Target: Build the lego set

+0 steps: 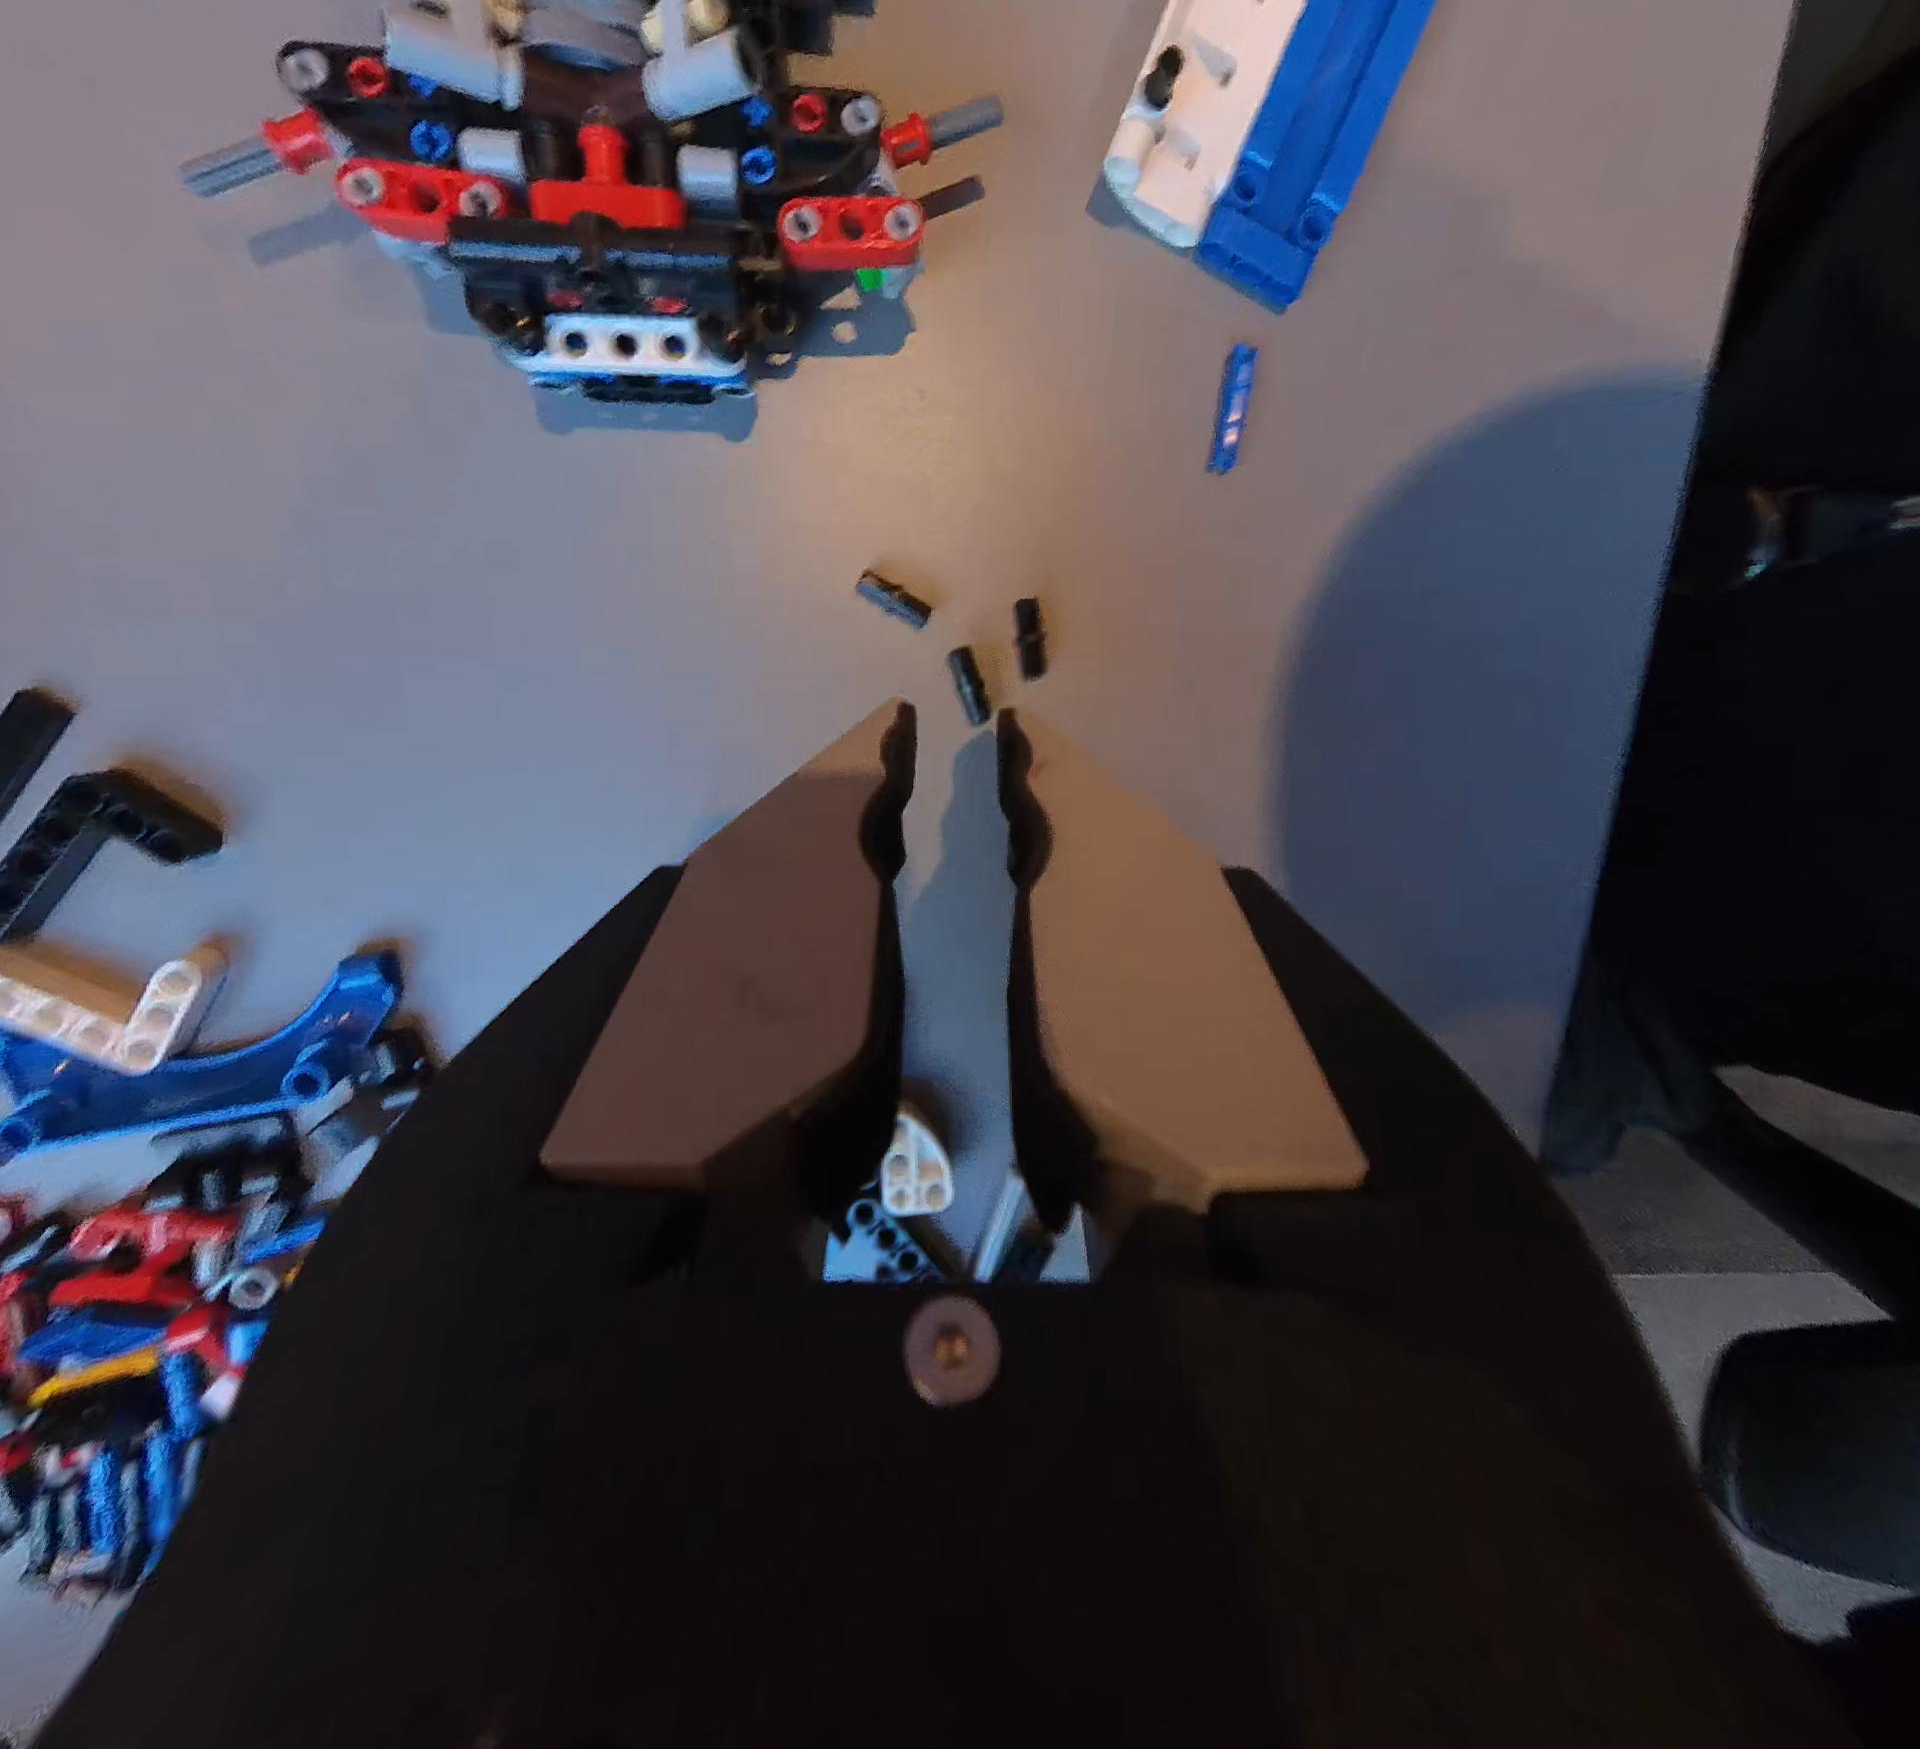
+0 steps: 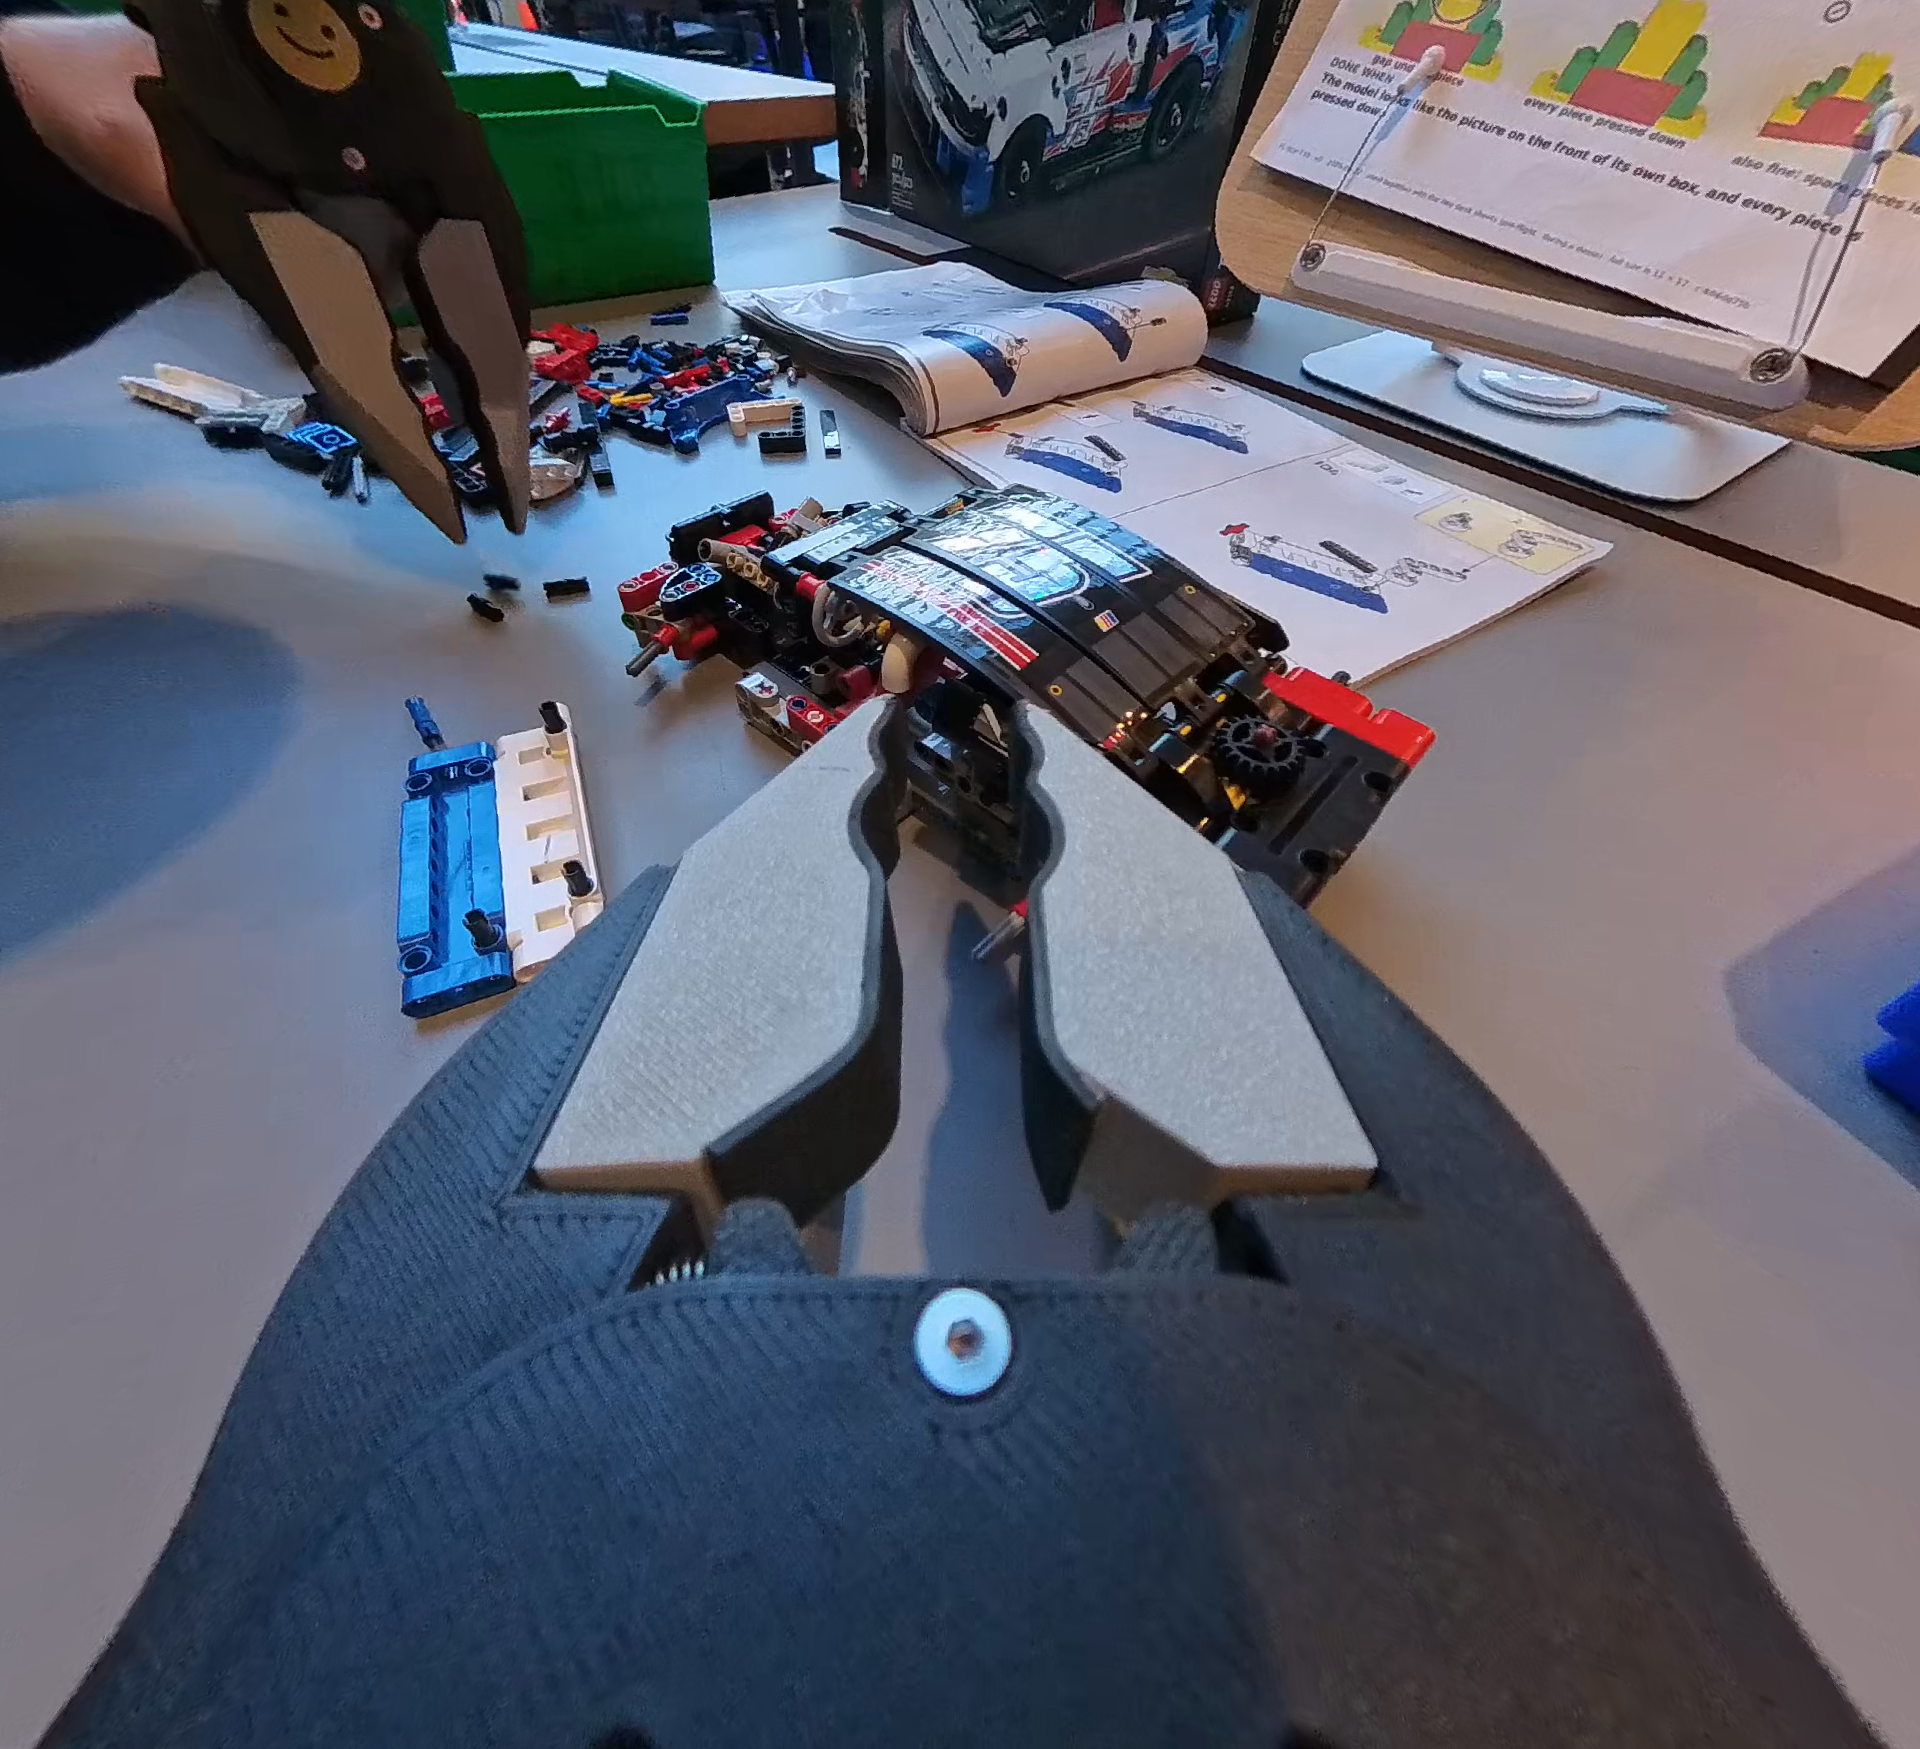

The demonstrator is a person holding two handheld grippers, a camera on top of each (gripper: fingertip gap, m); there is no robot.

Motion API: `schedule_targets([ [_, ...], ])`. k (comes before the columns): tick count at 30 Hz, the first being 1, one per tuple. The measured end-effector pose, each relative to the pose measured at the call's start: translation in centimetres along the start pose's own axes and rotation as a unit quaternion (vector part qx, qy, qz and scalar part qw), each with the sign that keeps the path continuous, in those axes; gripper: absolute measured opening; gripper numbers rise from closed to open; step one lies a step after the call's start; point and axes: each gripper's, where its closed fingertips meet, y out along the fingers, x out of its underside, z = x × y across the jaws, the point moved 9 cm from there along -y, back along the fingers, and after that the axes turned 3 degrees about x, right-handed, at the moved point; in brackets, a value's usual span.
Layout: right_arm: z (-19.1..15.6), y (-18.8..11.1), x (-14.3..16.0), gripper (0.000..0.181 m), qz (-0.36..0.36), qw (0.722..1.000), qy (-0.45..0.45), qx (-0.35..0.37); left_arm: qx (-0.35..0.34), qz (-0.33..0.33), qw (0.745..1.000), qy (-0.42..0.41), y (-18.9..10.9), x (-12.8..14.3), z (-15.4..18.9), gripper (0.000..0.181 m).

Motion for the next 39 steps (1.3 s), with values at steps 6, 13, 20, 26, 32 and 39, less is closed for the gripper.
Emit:
schedule_targets([
  [6, 0.1, 0.0, 0.0, 0.016, 0.006, 1.0, -0.003, 0.005, -0.062, 0.155, 0.985, -0.032, -2.8, -0.8, -0.7, 0.011],
  [13, 0.8, 0.0, -0.1, 0.018, 0.014, 1.0, 0.005, 0.021, -0.222, 0.319, 0.917, -0.084, -3.5, 0.6, -3.8, 0.017],
  [20, 1.1, 0.1, -0.3, 0.022, 0.027, 1.0, 0.007, 0.015, -0.247, 0.313, 0.914, -0.077, -2.5, 0.6, -3.7, 0.023],
  [26, 0.9, 0.1, -0.6, 0.026, 0.039, 0.999, -0.012, 0.006, -0.261, 0.31, 0.914, -0.036, -2.1, 0.1, -2.4, 0.015],
  [32, 1.3, 0.2, -1.0, 0.028, 0.054, 0.998, -0.011, 0.007, -0.234, 0.305, 0.922, -0.036, -1.2, -0.3, -2.3, 0.014],
  [39, 1.5, 0.2, -1.1, 0.03, 0.064, 0.998, -0.01, 0.005, -0.218, 0.305, 0.926, -0.041, -0.8, -0.2, -2.5, 0.013],
])
